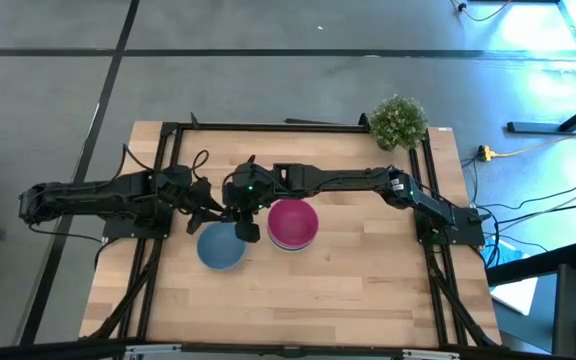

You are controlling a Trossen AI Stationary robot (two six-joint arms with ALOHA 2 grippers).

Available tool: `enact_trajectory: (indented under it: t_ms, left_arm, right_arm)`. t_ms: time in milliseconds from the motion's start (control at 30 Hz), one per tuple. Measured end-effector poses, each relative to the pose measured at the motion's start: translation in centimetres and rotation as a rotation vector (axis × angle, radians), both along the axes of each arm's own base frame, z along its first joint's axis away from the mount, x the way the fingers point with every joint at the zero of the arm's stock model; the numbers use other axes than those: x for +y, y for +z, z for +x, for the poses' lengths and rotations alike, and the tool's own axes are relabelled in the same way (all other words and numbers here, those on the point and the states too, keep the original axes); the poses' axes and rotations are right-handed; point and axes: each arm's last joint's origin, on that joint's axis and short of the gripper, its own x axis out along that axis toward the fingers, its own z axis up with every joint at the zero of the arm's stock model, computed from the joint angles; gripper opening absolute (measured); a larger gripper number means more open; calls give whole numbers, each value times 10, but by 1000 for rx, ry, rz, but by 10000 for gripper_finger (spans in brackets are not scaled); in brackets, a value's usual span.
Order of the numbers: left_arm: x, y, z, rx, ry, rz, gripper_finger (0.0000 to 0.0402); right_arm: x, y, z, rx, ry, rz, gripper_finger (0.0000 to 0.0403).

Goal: Nest bowls inside each other
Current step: Stack the blue bowl on top of the pink bowl

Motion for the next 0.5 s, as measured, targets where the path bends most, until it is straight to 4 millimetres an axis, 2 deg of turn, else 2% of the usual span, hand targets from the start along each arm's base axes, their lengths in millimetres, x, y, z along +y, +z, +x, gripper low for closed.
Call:
enact_trajectory:
  t_ms: [500]
  left_arm:
    - [-7, -11, 4, 143, 11, -102, 158]
  right_arm:
    - [-1, 0, 0, 3, 1, -3, 81]
